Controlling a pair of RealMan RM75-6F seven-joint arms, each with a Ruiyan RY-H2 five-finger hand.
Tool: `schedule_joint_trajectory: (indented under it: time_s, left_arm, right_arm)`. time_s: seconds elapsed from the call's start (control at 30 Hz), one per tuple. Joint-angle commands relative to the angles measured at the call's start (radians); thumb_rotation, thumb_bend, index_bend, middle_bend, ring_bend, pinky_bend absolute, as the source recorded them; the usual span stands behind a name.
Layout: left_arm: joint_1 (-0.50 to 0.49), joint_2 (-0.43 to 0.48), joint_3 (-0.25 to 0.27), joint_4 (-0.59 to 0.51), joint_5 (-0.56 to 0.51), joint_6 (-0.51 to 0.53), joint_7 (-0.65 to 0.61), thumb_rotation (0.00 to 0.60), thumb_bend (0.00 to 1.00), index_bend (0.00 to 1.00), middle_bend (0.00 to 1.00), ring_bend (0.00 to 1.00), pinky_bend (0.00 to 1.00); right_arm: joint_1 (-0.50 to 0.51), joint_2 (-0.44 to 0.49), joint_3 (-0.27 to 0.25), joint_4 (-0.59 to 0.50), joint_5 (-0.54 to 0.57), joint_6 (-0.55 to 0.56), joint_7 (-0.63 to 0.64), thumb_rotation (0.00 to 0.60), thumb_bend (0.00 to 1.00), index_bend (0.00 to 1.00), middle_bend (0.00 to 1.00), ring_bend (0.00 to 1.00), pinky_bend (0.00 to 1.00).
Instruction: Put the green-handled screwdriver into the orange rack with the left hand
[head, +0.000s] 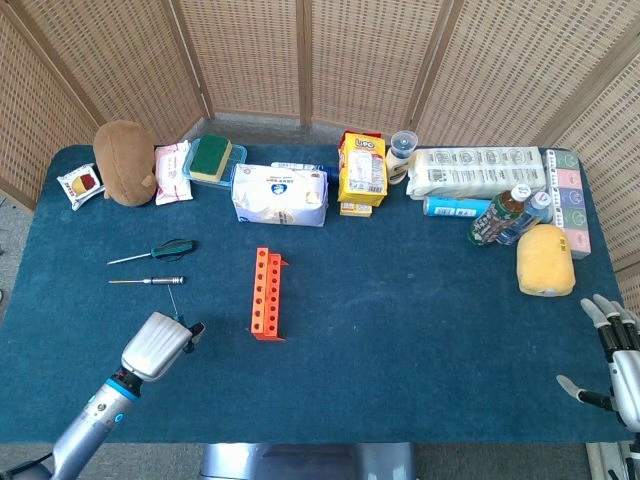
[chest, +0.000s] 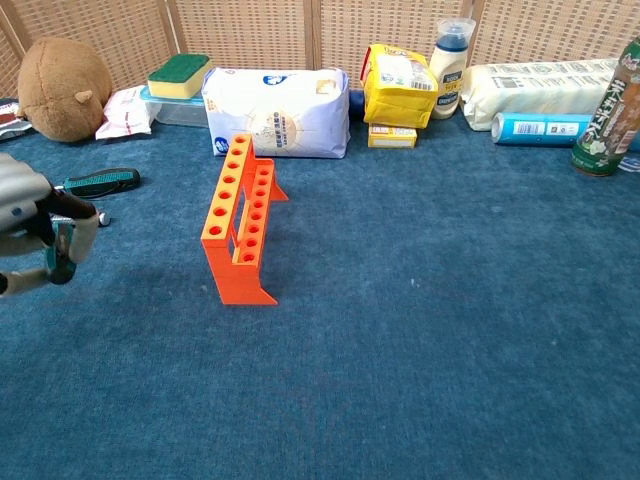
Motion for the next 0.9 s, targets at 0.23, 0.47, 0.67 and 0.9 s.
schedule_joint_trajectory:
  time_s: [0.23,0.47,0.67,0.9]
  left_arm:
    - [-0.003,0.178,0.019,-0.245,0.070,0.049,-0.234,0.600,0.32,0.61,1.00,1.00,1.00]
    - [-0.039,0.349,0.029,-0.339,0.111,0.070,-0.705,0.600,0.32,0.61,1.00,1.00,1.00]
    - [-0.061,0.431,0.017,-0.347,0.074,0.071,-1.011,0.600,0.32,0.61,1.00,1.00,1.00]
    - [-0.093,0.480,0.010,-0.320,0.031,0.029,-1.354,0.600,0.32,0.62,1.00,1.00,1.00]
  right_arm:
    - [0.000,-0.003,-0.003,-0.003,-0.003,-0.001,-0.010,0.600,0.00,0.04,0.04,0.04,0.00]
    - [0.002,-0.006,-0.003,-0.006,0.000,-0.006,-0.022,0.600,0.00,0.04,0.04,0.04,0.00]
    - [0.004,-0.010,-0.003,-0.007,0.001,-0.010,-0.032,0.600,0.00,0.04,0.04,0.04,0.00]
    - [0.007,-0.015,-0.005,-0.011,0.001,-0.017,-0.049,0.600,0.00,0.04,0.04,0.04,0.00]
